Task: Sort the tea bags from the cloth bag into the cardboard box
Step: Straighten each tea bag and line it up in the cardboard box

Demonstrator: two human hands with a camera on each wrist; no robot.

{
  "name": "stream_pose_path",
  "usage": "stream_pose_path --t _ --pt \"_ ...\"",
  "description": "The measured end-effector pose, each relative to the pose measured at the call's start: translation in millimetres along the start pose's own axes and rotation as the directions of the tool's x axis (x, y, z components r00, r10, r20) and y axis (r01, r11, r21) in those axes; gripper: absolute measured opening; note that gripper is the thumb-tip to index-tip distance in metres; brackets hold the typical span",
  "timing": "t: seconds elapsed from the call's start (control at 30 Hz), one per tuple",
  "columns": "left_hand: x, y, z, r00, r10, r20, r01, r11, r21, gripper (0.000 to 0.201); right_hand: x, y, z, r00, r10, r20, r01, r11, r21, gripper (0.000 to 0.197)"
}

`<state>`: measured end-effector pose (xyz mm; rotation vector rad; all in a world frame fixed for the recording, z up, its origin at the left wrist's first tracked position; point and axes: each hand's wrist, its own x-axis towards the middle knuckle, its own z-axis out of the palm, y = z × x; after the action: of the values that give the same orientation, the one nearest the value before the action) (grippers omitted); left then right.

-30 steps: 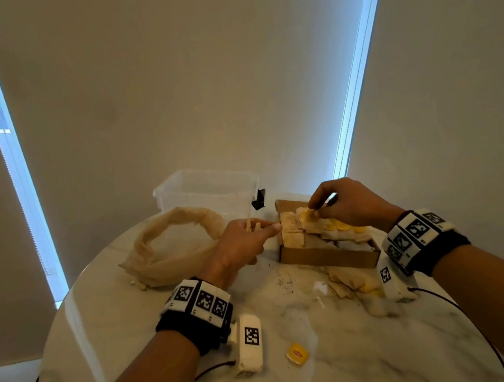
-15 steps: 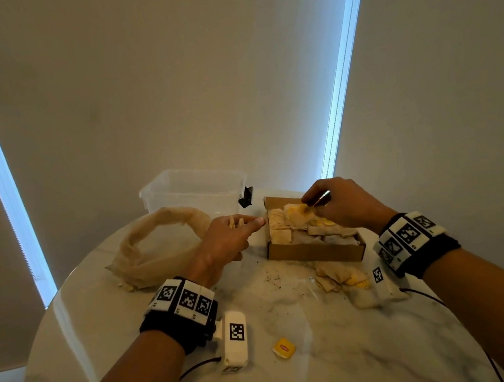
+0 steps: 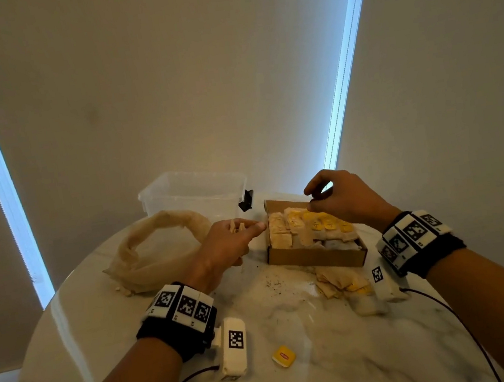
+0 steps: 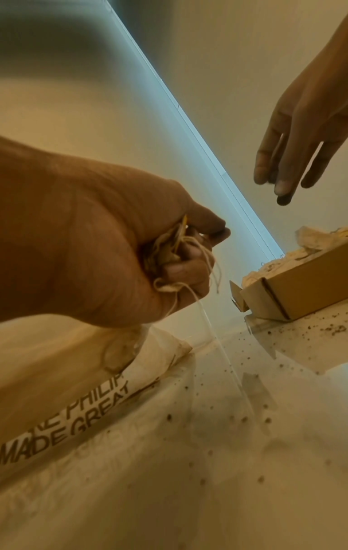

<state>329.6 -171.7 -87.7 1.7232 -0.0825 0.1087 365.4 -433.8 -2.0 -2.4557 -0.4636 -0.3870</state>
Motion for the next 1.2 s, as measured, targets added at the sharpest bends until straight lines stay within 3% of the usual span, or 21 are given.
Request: stream_pose_path --t 0.17,0.37,0.5,0.73,0.83,0.93,1.07,1.2 --pt "-3 9 6 0.994 0.048 0.103 -0.055 0.996 0.072 0.034 -4 -14 -9 0.998 -0.015 0.069 0.013 1.000 0.017 0.028" --pt "-2 8 5 0.994 0.062 0.090 -0.071 0.992 0.102 0.029 -11 -8 20 0.943 0.081 0.324 0.019 0.956 -0.293 0.021" --pt "-2 7 5 0.996 0.034 0.082 -0.039 0.998 0.059 0.029 -10 -3 46 0.969 0.166 0.184 -0.107 0.949 -0.296 0.038" --pt "-4 7 3 0.996 0.056 0.074 -0.059 0.997 0.047 0.022 -7 -10 39 0.952 0.261 0.161 -0.250 0.965 -0.083 0.029" --pt "-5 7 2 0.988 0.121 0.098 -0.126 0.991 0.043 0.030 -7 -26 23 0.926 0.273 0.260 -0.312 0.943 0.118 0.029" --pt "-6 6 1 0.974 0.180 0.141 -0.184 0.983 0.019 0.045 -14 -46 9 0.862 0.281 0.422 -0.425 0.855 0.298 0.031" --pt "-9 11 2 0.965 0.225 0.134 -0.232 0.972 0.037 0.035 -22 -54 4 0.809 0.227 0.543 -0.477 0.793 0.379 0.025" --pt "-11 12 2 0.975 0.195 0.104 -0.200 0.979 0.044 0.026 -23 -52 2 0.831 0.214 0.513 -0.447 0.805 0.389 0.025"
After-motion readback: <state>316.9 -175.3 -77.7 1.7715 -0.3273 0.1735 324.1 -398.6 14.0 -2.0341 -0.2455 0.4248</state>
